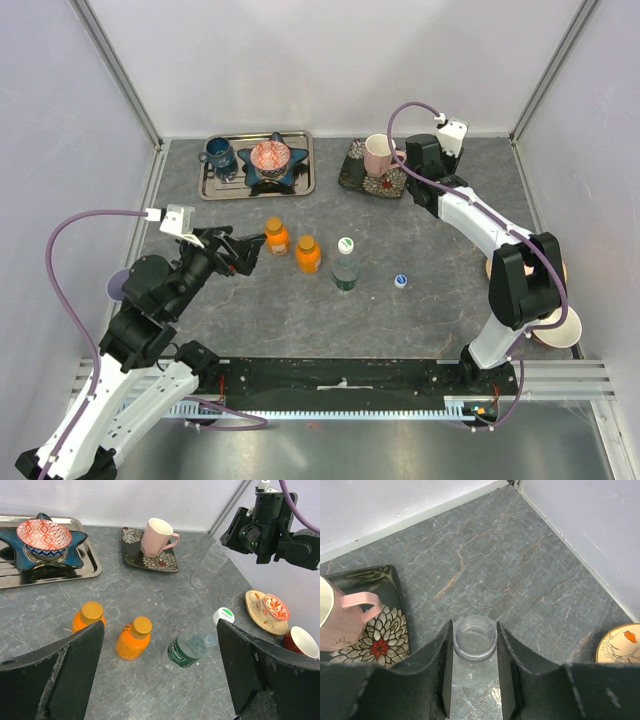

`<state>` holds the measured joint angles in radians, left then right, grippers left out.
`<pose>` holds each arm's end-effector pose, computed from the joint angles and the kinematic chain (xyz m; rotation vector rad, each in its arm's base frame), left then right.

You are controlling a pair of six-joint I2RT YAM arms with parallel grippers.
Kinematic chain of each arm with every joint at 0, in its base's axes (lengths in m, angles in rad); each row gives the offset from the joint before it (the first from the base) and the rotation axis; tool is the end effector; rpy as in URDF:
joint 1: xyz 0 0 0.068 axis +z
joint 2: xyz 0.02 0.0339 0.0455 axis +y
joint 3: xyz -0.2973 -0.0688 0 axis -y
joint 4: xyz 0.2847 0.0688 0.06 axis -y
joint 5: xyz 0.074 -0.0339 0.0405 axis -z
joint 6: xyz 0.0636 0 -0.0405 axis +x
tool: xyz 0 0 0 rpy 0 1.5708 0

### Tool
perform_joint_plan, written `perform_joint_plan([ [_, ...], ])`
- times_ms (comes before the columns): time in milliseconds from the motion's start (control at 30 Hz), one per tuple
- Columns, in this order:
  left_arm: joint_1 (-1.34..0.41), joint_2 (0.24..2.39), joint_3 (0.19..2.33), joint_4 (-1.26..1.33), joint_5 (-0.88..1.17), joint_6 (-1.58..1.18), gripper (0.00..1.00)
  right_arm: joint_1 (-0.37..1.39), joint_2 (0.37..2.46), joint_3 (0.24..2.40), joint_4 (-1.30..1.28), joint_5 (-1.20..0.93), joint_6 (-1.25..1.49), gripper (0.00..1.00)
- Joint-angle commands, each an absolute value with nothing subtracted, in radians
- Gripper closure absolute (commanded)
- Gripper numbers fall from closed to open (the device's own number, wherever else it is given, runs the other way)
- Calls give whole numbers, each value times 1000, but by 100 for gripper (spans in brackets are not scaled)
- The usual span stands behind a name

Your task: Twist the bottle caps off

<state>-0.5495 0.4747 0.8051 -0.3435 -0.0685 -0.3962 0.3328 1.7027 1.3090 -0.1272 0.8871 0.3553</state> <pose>0.1241 -0.0709 0.3967 0.0696 1.6244 -0.6808 0.4358 0.0985 0.2976 0.5296 1.8432 -0.4658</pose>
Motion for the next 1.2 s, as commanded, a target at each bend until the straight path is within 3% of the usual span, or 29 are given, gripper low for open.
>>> perform_joint_plan([
  [0,-548,476,793,-324,-69,-431,1,333,1686,1290,-101,861,396,100],
  [400,-548,497,793,-313,-40,-433,1,328,1644,1272,-192,755,434,58],
  [567,-548,497,790,-314,-31,-430,1,324,1635,1270,-201,747,436,54],
  [900,-548,509,788,-301,-14,-429,1,321,1631,1292,-232,738,442,36],
  [1167,-548,520,790,-293,-6,-428,1,321,1620,1304,-232,736,440,29],
])
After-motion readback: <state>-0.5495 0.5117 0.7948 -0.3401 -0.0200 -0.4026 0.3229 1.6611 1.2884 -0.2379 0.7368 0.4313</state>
